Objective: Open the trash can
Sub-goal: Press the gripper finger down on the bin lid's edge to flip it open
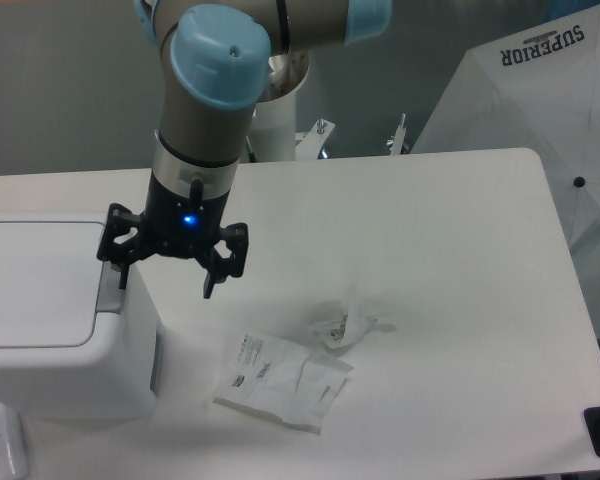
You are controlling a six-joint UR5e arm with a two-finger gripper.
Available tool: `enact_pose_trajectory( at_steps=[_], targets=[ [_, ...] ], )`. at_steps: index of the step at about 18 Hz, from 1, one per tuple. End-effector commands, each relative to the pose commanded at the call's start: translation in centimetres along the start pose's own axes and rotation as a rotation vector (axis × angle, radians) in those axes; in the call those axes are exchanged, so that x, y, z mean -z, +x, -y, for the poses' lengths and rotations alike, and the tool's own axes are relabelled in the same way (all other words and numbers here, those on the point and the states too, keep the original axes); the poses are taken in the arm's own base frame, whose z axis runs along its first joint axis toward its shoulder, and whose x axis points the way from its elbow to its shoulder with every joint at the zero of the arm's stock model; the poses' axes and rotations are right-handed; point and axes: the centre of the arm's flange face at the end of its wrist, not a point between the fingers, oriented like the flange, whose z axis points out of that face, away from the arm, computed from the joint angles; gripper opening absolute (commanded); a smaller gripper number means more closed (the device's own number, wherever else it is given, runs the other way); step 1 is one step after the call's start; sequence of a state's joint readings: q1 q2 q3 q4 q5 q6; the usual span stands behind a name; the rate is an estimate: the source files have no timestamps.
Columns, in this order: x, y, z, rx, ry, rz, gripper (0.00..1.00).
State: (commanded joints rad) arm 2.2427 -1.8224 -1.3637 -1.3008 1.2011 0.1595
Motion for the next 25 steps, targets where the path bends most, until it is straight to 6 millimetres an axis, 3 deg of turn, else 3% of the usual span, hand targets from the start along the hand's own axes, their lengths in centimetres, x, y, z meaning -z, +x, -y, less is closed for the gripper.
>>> enact_pose_trajectory(
  at_steps=[25],
  targets=[
    [-0.77, -0.36, 0.09, -0.004, 0.006, 0.006, 1.0]
  ],
)
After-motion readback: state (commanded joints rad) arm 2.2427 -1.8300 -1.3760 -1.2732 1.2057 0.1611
